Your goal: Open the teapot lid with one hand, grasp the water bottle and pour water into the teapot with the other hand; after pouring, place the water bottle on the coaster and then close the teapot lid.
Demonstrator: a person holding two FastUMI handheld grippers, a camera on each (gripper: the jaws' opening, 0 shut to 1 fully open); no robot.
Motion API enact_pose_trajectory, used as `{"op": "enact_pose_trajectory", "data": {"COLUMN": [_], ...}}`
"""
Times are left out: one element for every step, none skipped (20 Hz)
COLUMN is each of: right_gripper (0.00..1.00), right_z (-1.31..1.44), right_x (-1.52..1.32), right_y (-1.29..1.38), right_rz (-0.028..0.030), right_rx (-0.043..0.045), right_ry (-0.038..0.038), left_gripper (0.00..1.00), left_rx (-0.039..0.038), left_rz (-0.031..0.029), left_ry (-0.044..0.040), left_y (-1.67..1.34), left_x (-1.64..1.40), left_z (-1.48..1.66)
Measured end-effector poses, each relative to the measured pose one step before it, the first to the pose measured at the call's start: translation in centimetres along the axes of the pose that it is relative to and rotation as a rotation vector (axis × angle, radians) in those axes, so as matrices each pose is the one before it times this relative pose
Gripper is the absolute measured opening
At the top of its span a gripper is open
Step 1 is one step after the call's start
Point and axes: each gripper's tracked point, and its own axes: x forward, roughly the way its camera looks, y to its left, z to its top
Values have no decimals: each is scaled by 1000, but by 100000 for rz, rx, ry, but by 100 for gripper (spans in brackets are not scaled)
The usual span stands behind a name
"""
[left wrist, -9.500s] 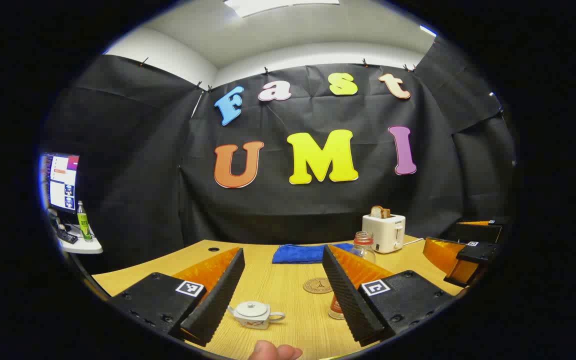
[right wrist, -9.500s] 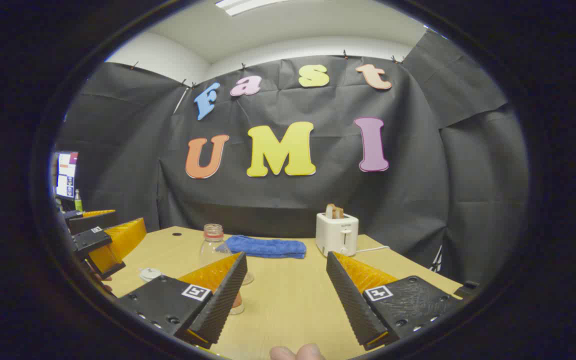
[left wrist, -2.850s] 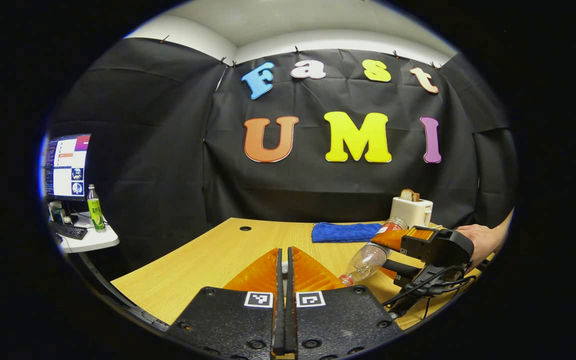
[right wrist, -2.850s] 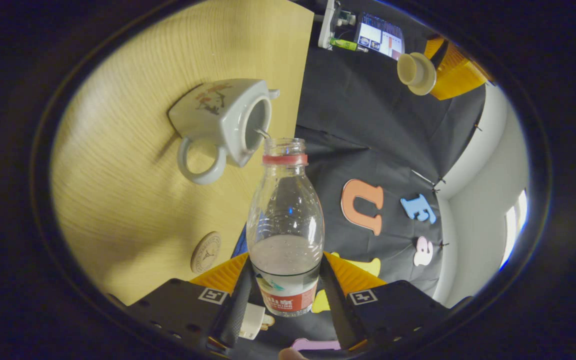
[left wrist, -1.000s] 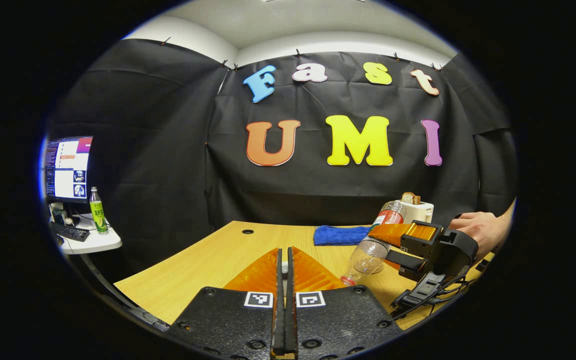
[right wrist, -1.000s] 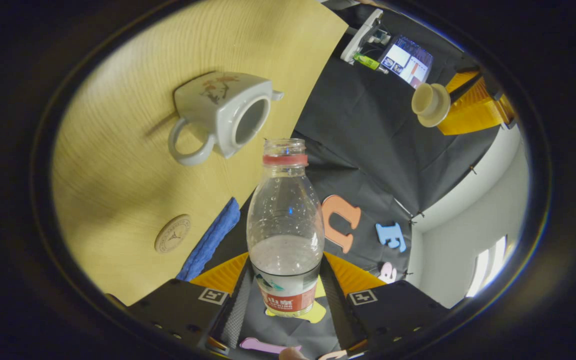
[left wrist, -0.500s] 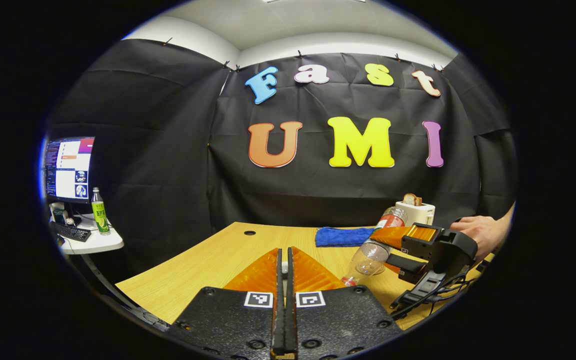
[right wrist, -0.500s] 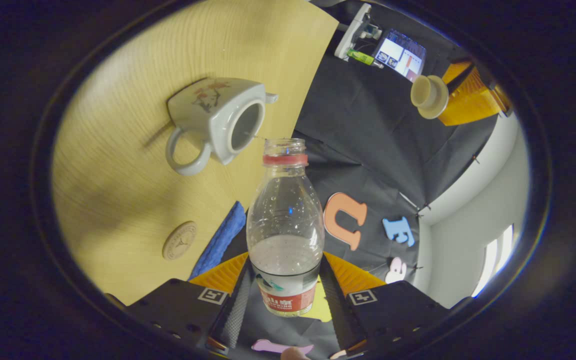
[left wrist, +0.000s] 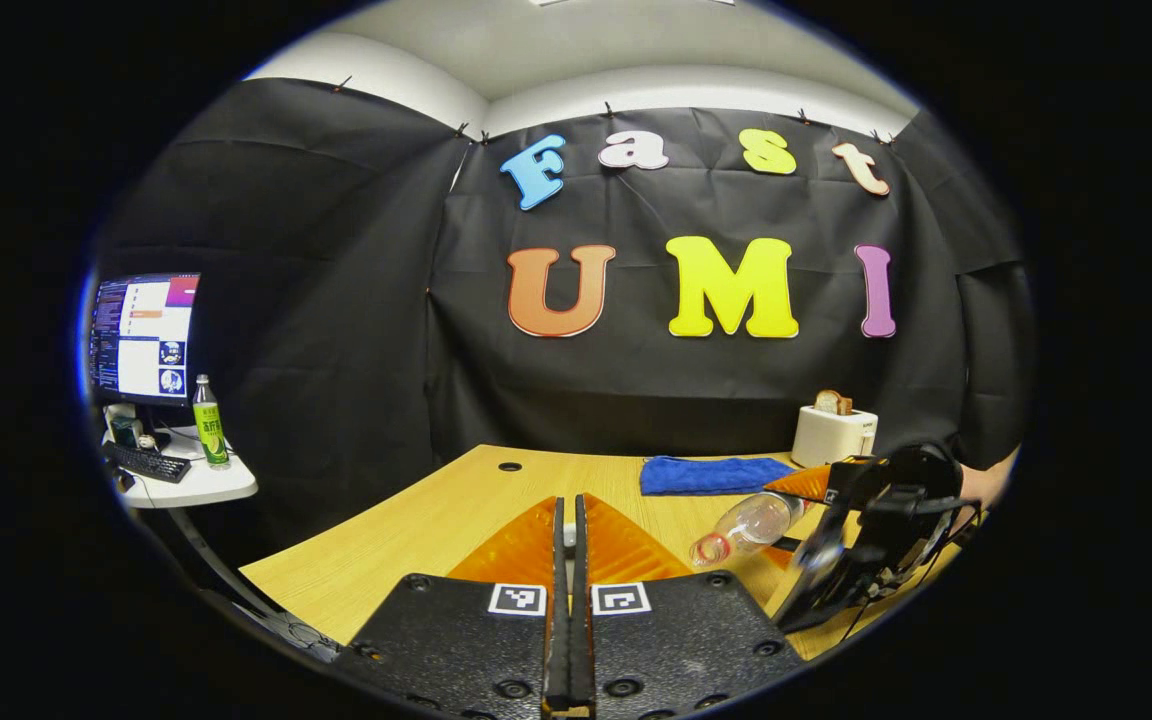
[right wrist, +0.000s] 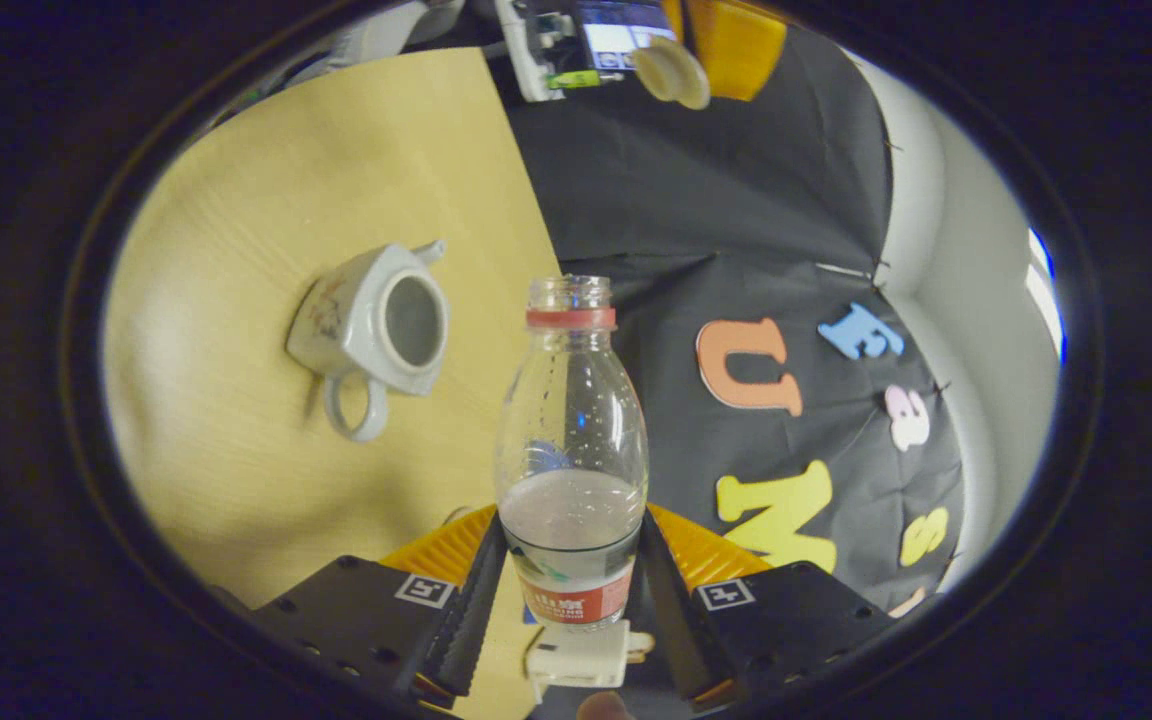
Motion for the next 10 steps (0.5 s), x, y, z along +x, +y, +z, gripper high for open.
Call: {"op": "enact_pose_trajectory", "data": {"right_gripper": [74, 74, 74, 74, 74, 73, 73, 72, 73, 73], "right_z": [-207, -79, -211, 66, 207, 206, 16, 37, -305, -146], "right_x": [98, -34, -54, -218, 43, -185, -198, 35, -112, 463], "right_y": [14, -84, -415, -52, -356, -560, -1020, -1237, -1046, -1137], "right_rz": [2299, 1682, 1651, 1947, 1219, 379, -527, -594, 349, 13], "right_rx": [9551, 10631, 11046, 10557, 9831, 9244, 9703, 10750, 11509, 11483], "right_ry": [15, 395, 369, 36, -273, -838, -1225, -1025, -139, 317], "left_gripper": [3, 3, 3, 3, 3, 3, 3, 3, 3, 3], "left_rx": [661, 476, 355, 319, 628, 802, 810, 600, 192, -117], "left_rz": [177, 452, 37, -384, -640, -566, -665, -612, -658, -722], "left_ry": [-383, -609, -341, 174, 439, 195, -39, -263, -145, 42], "left_y": [7, -93, -170, -426, -486, -388, -448, -358, -322, -344], "left_x": [-91, 69, 58, 42, 105, 14, 69, 63, 136, 74], "left_z": [182, 226, 92, -67, -76, -106, 11, -57, -96, -91]}}
